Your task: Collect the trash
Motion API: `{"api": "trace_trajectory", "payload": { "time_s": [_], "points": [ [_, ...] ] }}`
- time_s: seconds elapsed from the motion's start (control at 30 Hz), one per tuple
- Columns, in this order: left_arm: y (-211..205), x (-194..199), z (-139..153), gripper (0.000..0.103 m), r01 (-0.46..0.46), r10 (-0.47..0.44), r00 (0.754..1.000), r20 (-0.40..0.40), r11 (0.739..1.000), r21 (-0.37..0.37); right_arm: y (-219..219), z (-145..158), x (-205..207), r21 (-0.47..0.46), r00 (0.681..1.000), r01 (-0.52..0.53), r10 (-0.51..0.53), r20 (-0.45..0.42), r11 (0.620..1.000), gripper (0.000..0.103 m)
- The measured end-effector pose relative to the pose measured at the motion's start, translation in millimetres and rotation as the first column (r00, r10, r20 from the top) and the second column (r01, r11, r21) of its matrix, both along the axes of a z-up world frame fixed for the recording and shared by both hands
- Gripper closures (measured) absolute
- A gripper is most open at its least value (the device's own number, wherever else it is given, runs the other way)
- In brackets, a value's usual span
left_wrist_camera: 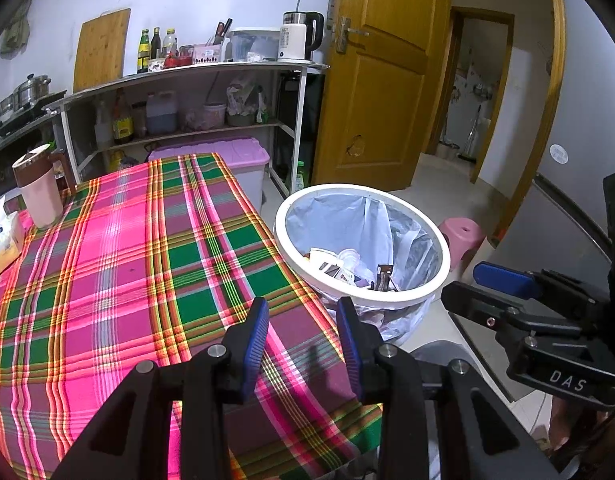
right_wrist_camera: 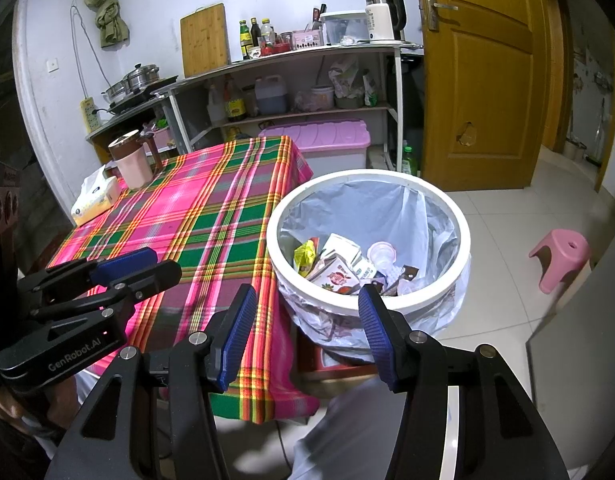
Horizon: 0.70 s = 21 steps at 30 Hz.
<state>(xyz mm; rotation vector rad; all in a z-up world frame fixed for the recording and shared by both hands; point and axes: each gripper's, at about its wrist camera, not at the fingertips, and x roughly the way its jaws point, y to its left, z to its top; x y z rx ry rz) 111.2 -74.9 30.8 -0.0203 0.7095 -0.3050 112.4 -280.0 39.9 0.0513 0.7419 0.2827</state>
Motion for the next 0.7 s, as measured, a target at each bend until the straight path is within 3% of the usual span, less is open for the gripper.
{"api": "trace_trajectory", "payload": {
  "time_s": [0.7],
  "points": [
    [-3.9,3.4,-7.0,0.068,-0.012,0.012,1.0,-0.009,1.0,0.008,-0.3,-3.4,1.2,-0.001,1.0,0.001,-0.001,-0.005,1.0,0.049]
  ]
}}
